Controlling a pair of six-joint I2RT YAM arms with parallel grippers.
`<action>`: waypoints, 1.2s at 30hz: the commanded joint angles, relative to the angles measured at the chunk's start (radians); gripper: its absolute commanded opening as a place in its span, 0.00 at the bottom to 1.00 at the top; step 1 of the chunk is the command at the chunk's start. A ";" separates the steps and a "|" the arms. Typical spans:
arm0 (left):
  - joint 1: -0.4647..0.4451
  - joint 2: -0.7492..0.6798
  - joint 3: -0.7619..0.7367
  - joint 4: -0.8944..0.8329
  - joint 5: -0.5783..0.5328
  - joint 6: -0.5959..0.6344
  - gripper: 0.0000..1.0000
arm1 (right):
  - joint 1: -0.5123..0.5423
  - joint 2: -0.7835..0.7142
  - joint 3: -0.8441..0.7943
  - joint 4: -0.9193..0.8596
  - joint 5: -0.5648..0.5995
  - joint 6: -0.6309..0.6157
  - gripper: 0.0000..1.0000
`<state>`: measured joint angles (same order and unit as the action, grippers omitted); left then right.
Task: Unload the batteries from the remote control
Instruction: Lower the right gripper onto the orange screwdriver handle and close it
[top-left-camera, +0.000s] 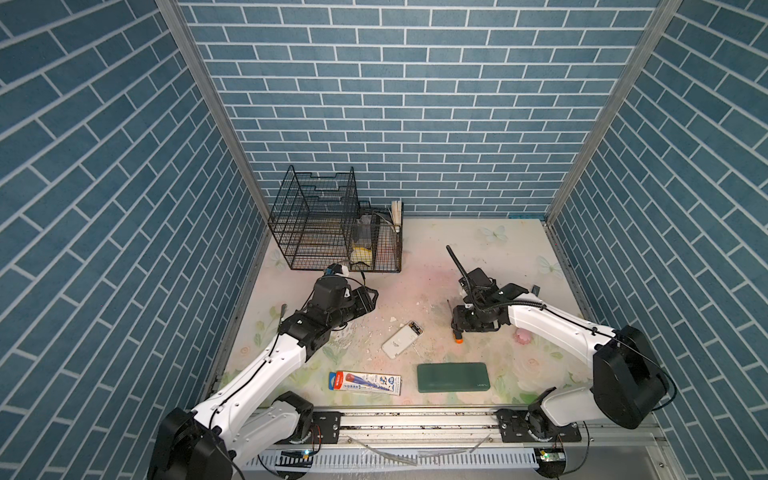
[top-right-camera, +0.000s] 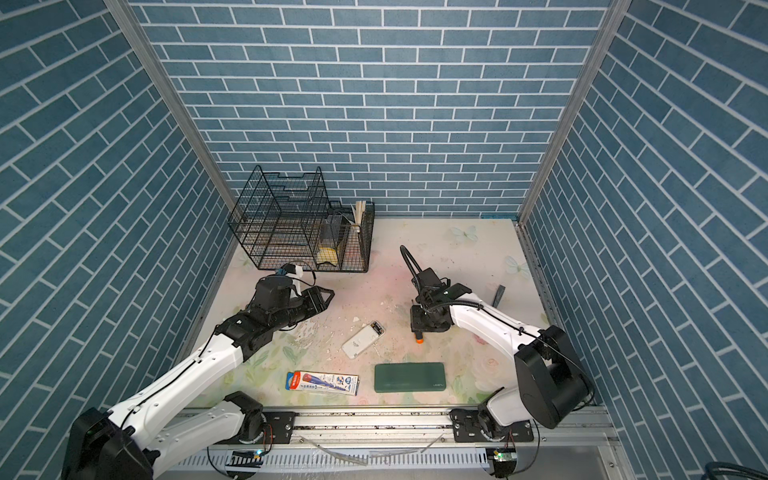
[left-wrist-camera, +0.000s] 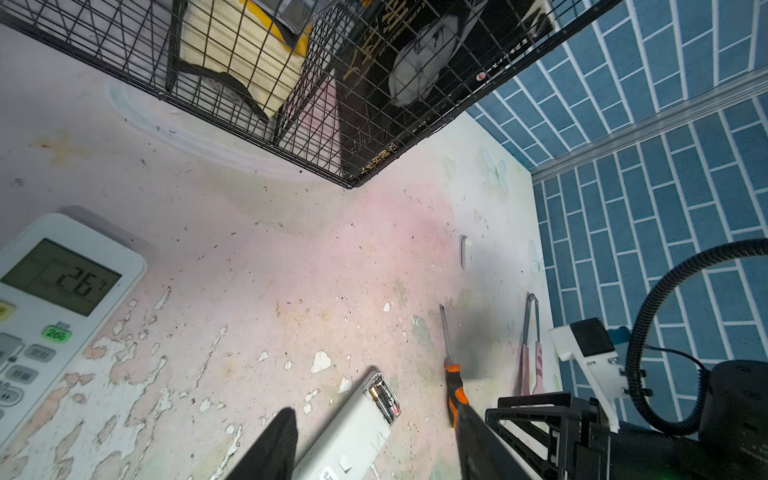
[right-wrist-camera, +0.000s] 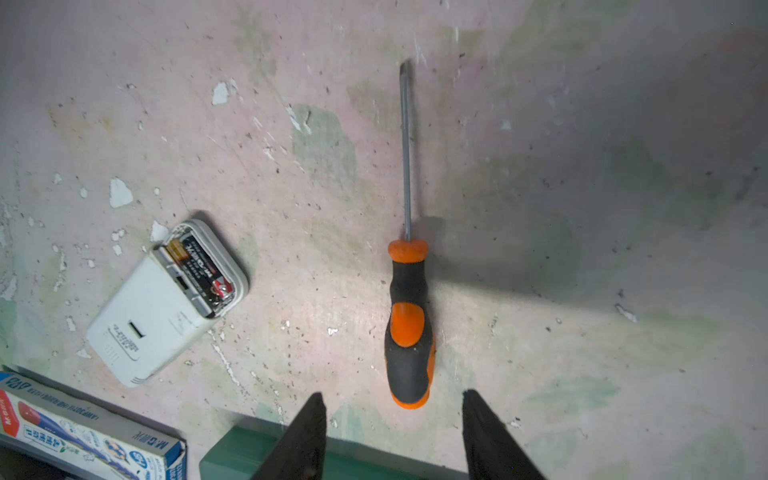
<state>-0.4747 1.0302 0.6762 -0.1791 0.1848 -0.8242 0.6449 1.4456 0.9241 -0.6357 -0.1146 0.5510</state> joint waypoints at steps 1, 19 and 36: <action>0.012 0.026 0.018 0.037 0.019 0.017 0.62 | -0.007 0.035 -0.024 0.000 -0.028 -0.047 0.54; 0.022 0.031 -0.005 0.058 0.028 -0.004 0.62 | -0.039 0.163 -0.044 0.065 -0.033 -0.078 0.51; 0.029 0.009 -0.035 0.067 0.030 -0.014 0.62 | -0.057 0.176 -0.056 0.076 -0.034 -0.083 0.46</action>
<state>-0.4534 1.0531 0.6563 -0.1303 0.2077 -0.8398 0.5934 1.6081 0.8970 -0.5571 -0.1467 0.4892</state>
